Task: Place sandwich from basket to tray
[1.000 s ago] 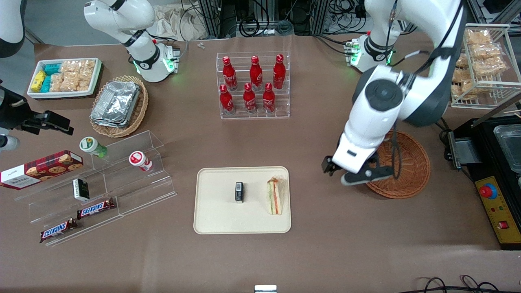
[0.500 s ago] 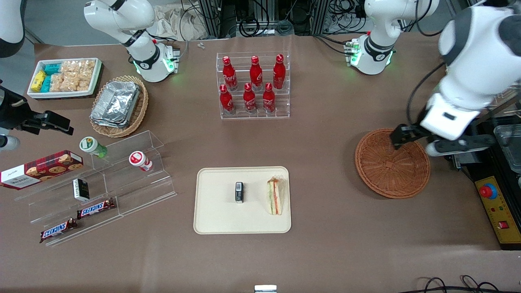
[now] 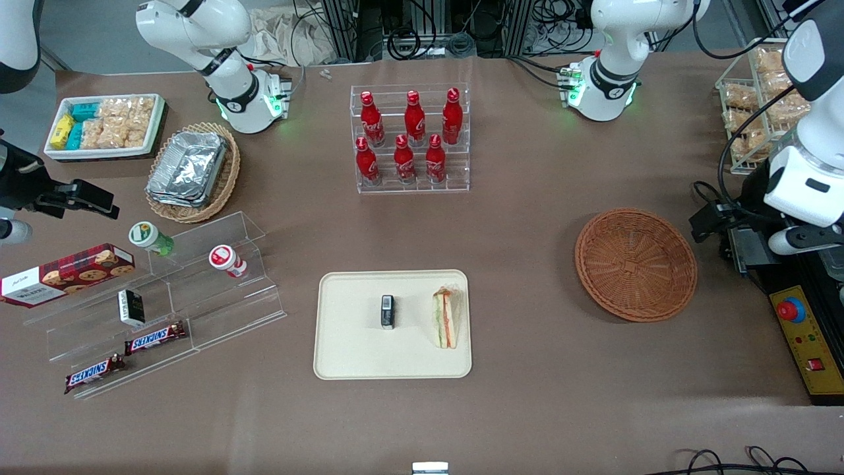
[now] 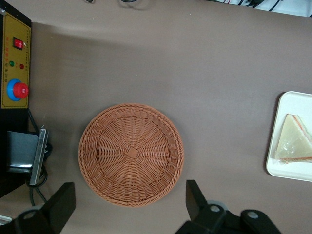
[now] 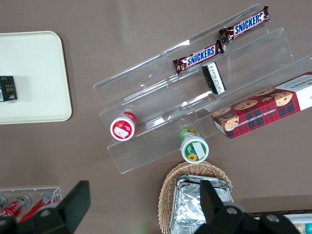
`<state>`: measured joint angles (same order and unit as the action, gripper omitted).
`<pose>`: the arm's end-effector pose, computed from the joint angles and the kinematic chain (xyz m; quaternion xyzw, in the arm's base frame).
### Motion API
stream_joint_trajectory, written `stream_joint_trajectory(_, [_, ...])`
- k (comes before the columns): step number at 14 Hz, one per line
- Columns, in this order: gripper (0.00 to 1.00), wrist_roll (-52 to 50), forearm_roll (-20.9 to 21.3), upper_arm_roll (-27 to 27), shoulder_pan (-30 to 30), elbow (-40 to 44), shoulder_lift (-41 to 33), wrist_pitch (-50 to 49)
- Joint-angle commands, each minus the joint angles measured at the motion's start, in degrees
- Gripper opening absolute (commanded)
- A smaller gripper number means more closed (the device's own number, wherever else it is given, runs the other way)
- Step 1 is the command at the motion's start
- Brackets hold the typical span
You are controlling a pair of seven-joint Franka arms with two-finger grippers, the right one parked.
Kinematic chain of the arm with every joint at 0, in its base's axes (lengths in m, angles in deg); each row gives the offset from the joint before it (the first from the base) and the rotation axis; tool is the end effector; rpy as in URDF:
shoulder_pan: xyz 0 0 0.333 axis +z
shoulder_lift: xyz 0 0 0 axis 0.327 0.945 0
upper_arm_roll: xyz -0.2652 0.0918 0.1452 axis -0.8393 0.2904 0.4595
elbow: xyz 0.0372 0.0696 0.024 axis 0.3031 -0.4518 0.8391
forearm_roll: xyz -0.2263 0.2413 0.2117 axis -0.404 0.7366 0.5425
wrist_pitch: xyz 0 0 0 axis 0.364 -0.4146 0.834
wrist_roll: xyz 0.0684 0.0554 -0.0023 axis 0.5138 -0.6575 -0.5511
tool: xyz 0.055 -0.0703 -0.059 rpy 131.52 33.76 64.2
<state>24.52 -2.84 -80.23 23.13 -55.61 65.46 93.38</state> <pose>0.5843 -0.0502 0.5960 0.9948 0.0867 0.0537 0.0028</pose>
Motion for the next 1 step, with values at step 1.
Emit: stream_joint_trajectory(1, [1.00,2.50,-0.74,-0.83,1.14,2.88,1.05,-2.63])
